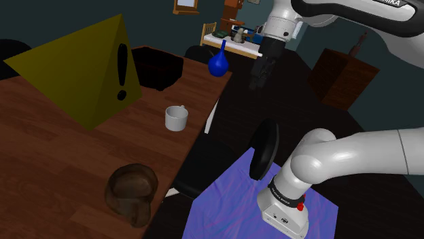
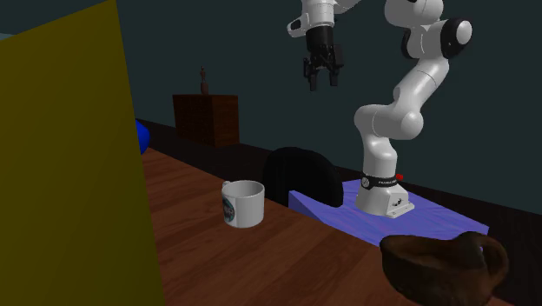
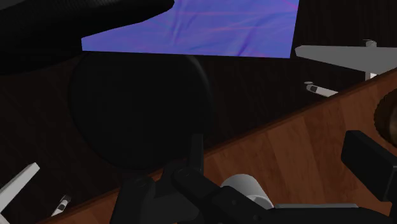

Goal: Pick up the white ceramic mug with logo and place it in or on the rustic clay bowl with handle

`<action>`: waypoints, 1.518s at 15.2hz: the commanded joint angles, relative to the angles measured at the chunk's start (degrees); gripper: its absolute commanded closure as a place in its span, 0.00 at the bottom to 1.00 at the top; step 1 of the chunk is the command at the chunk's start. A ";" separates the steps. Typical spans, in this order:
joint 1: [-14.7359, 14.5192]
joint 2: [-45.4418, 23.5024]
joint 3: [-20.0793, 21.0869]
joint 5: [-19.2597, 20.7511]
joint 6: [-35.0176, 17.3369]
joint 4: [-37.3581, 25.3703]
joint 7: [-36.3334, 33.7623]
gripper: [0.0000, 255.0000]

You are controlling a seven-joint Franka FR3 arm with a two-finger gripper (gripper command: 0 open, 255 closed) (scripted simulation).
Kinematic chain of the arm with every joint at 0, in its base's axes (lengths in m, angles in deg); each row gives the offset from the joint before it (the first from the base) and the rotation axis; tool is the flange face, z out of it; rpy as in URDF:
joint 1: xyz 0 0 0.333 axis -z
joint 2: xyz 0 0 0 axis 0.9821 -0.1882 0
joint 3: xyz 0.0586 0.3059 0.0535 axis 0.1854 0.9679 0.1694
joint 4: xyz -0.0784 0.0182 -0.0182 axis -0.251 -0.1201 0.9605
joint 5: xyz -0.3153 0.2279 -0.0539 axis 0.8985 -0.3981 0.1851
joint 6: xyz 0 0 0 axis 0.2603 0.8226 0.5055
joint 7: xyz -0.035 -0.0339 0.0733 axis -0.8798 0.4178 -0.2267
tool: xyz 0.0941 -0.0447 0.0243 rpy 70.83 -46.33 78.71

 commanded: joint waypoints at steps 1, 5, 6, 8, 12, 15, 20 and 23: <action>0.00 0.00 0.00 0.00 0.00 0.00 0.00 0.00; -1.10 -5.13 2.84 -0.64 -7.56 1.74 -0.87 0.00; -1.36 -6.59 3.54 -0.75 -9.43 1.98 -1.11 0.00; -1.84 -9.70 4.93 -0.88 -13.10 2.22 -1.61 0.00; -2.69 -16.62 7.58 -0.69 -20.14 1.75 -2.82 0.00; -3.15 -22.31 9.51 -0.10 -25.05 0.57 -3.93 0.00; -3.68 -32.50 12.48 2.08 -32.23 -2.92 -6.40 0.00; -3.98 -38.93 14.01 4.22 -35.79 -5.92 -8.30 0.00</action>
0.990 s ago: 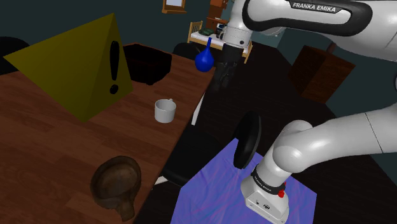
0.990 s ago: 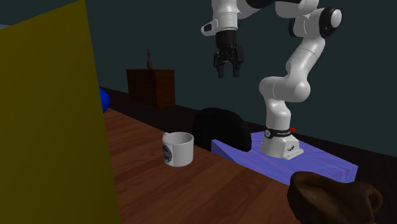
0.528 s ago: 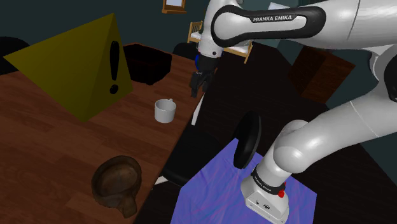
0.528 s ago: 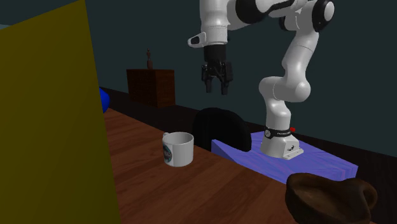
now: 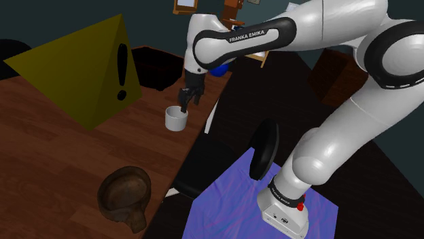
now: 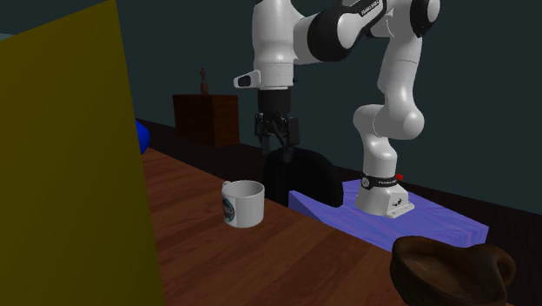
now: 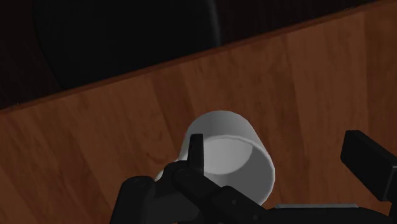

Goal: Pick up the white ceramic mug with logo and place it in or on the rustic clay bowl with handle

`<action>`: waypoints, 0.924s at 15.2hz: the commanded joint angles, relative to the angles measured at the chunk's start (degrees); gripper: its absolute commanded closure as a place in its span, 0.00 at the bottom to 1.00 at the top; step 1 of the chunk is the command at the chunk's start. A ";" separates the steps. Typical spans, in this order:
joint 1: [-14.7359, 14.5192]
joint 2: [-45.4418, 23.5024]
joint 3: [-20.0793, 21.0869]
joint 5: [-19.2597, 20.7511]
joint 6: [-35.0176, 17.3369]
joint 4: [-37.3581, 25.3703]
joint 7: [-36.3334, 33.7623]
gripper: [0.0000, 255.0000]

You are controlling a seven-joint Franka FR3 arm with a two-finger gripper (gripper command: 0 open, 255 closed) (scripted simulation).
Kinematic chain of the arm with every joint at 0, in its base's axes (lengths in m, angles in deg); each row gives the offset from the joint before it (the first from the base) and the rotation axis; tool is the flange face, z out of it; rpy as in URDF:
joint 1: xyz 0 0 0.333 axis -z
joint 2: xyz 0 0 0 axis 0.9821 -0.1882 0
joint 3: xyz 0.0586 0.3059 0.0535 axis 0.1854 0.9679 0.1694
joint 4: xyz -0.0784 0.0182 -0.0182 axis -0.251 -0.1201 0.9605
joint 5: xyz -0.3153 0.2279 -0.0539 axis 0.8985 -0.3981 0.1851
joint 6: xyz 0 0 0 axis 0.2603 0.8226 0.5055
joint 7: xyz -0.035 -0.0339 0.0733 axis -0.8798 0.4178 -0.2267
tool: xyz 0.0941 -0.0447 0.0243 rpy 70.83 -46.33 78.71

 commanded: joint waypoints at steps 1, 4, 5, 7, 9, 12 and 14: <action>-0.27 -4.12 0.98 1.56 -2.26 -1.95 -1.40 0.00; -0.79 -10.76 2.07 4.50 -4.91 -5.85 -3.68 0.00; -1.05 -13.00 2.31 5.58 -5.63 -7.30 -4.47 0.00; -1.60 -16.98 2.61 7.57 -6.69 -10.06 -5.88 0.00; -1.66 -17.70 2.49 7.83 -8.13 -9.32 -6.06 0.00; -1.68 -18.87 2.37 8.29 -10.26 -8.31 -6.36 0.00; -1.69 -19.70 2.29 8.62 -11.68 -7.70 -6.58 0.00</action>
